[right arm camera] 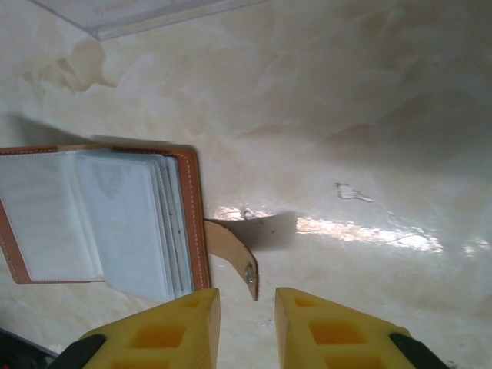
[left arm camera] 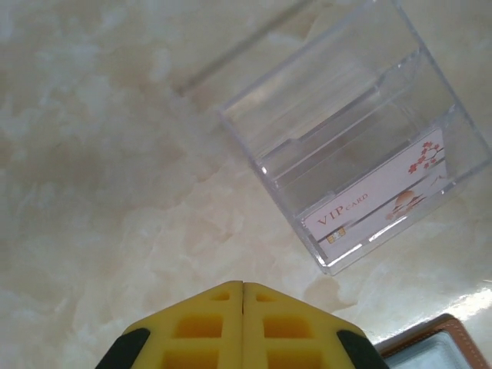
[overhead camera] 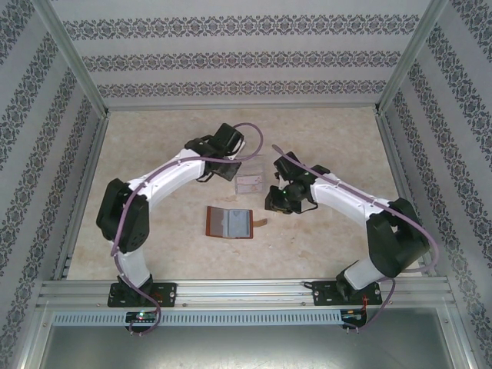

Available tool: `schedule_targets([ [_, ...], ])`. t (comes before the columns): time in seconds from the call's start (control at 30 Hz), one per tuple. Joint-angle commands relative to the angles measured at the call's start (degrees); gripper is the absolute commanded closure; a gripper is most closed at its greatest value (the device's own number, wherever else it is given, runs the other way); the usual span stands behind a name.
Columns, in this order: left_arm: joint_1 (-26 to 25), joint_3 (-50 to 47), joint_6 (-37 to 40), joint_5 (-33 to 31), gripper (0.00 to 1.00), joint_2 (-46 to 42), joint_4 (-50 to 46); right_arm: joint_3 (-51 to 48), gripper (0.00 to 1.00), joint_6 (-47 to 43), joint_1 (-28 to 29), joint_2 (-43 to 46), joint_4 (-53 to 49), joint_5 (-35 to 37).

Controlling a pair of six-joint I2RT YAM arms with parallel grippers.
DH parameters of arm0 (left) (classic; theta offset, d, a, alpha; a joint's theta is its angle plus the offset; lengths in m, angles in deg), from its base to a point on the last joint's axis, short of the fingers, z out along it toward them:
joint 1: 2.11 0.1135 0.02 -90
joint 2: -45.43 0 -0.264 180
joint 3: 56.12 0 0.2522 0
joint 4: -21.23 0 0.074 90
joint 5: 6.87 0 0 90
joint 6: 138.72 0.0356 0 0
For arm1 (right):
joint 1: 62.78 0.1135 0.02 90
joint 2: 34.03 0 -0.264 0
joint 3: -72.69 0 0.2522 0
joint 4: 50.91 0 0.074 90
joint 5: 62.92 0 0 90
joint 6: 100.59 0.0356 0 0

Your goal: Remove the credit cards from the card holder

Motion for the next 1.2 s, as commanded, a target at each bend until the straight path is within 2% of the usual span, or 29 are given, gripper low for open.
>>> schedule_targets([
  [0.0, 0.9, -4.1, -7.7, 2.7, 1.0, -4.7, 6.3, 1.6, 0.73, 1.6, 1.5, -1.6, 1.1, -1.0],
  [0.13, 1.4, -7.0, -11.7, 8.7, 0.98, -7.0, 7.3, 1.9, 0.73, 2.3, 3.4, -3.4, 2.2, -1.8],
  [0.2, 1.3, -7.5, -14.4, 9.0, 0.94, -7.2, 6.1, 2.3, 0.73, 2.4, 4.4, -4.5, 2.2, -2.2],
  [0.37, 1.1, -12.5, -19.5, 10.6, 0.92, -10.0, 7.3, 2.7, 0.73, 2.6, 5.9, -6.6, 2.5, -2.6],
  [0.57, 0.2, -16.3, -23.0, 9.1, 0.88, -13.0, 6.2, 2.6, 0.73, 2.4, 6.3, -7.9, 2.6, -2.7],
  [0.8, -1.3, -17.8, -27.8, 8.1, 0.88, -13.8, 4.8, 2.0, 0.73, 2.0, 6.3, -9.5, 2.3, -1.6],
  [1.0, -3.6, -19.2, -30.2, 11.9, 0.88, -12.4, 6.9, 1.8, 0.73, 1.2, 6.3, -10.6, 1.0, 0.9],
  [1.17, -3.9, -22.3, -33.7, 18.0, 0.89, -11.9, 11.5, 0.9, 0.74, 0.9, 6.1, -11.6, 1.4, 1.4],
])
